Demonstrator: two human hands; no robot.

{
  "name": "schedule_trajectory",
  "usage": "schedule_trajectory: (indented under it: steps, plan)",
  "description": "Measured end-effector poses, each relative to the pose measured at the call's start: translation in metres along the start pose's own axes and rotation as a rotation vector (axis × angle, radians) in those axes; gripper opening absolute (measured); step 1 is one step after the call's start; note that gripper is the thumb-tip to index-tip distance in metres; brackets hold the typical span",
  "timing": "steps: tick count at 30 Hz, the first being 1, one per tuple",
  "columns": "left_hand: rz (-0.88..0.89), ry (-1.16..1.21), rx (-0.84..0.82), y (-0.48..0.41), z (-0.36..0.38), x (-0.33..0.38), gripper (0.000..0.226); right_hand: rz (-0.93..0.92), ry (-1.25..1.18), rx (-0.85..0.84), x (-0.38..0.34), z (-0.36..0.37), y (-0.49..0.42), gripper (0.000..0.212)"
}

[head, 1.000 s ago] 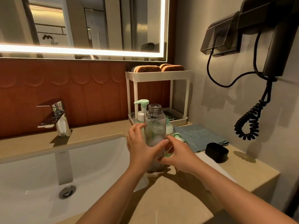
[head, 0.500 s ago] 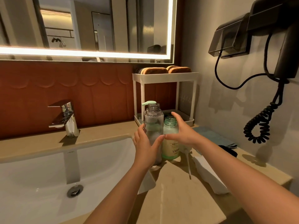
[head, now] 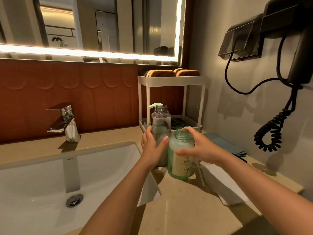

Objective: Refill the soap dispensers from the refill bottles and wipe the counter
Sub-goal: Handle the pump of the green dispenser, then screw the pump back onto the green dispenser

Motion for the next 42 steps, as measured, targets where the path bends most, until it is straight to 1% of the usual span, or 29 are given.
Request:
schedule_trajectory:
  steps: [3,6,8,10,12,14,16,18,21,24,26,27,28,31,33,36,37,39,42]
  plan:
    - [-0.054,0.089,-0.006,-0.001,0.000,0.000,0.075,-0.018,0.002,-0.050,-0.007,0.003,0.014,0.064]
    - [-0.111,0.169,0.055,0.006,-0.005,0.003,0.072,-0.041,0.004,-0.067,-0.013,0.006,0.029,0.061]
    - [-0.105,0.188,0.101,0.016,-0.011,0.008,0.066,-0.052,0.012,-0.068,-0.015,0.007,0.038,0.063]
    - [-0.068,0.196,0.103,0.032,-0.018,0.015,0.061,-0.055,0.010,-0.076,-0.017,0.009,0.046,0.063]
    - [-0.031,0.212,0.051,0.052,-0.024,0.023,0.056,-0.049,0.001,-0.089,-0.018,0.011,0.056,0.066]
    - [0.003,0.237,-0.060,0.072,-0.027,0.029,0.056,-0.043,0.007,-0.087,-0.019,0.014,0.067,0.068]
    - [0.044,0.247,-0.152,0.090,-0.029,0.032,0.062,-0.054,0.015,-0.086,-0.021,0.017,0.076,0.070]
    - [0.082,0.254,-0.209,0.105,-0.030,0.034,0.069,-0.072,-0.012,-0.110,-0.023,0.018,0.084,0.072]
    - [0.125,0.258,-0.248,0.118,-0.026,0.036,0.068,-0.079,-0.114,-0.222,-0.024,0.019,0.096,0.062]
    - [0.134,0.258,-0.217,0.123,-0.021,0.038,0.071,-0.011,-0.286,-0.286,-0.021,0.015,0.101,0.051]
    - [0.124,0.253,-0.174,0.123,-0.017,0.040,0.073,0.045,-0.418,-0.229,-0.018,0.011,0.101,0.039]
    - [0.118,0.246,-0.146,0.123,-0.015,0.042,0.073,0.066,-0.426,-0.170,-0.016,0.008,0.099,0.034]
    - [0.114,0.232,-0.113,0.123,-0.013,0.043,0.070,0.084,-0.378,-0.099,-0.013,0.004,0.096,0.030]
    - [0.131,0.189,-0.024,0.123,-0.011,0.044,0.060,0.134,-0.096,0.101,-0.003,-0.007,0.081,0.033]
    - [0.135,0.183,0.004,0.123,-0.009,0.043,0.059,0.151,0.096,0.175,0.003,-0.012,0.069,0.032]
    - [0.130,0.208,0.048,0.123,-0.005,0.039,0.064,0.176,0.502,0.187,0.008,-0.014,0.049,0.036]
    - [0.134,0.215,0.055,0.122,-0.004,0.039,0.067,0.190,0.604,0.188,0.009,-0.014,0.042,0.039]
    - [0.139,0.221,0.053,0.122,-0.002,0.038,0.073,0.226,0.712,0.194,0.012,-0.014,0.029,0.047]
    - [0.150,0.244,0.059,0.121,0.000,0.035,0.078,0.291,0.757,0.200,0.016,-0.011,0.011,0.051]
Point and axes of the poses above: each hand's wrist, its own y-axis away from the middle knuckle, its own z-axis out of the palm, x = y × z, the point moved 3 cm from there along -y, towards the middle knuckle, and after that the axes turned 10 degrees about -y, right-handed, at the moved point
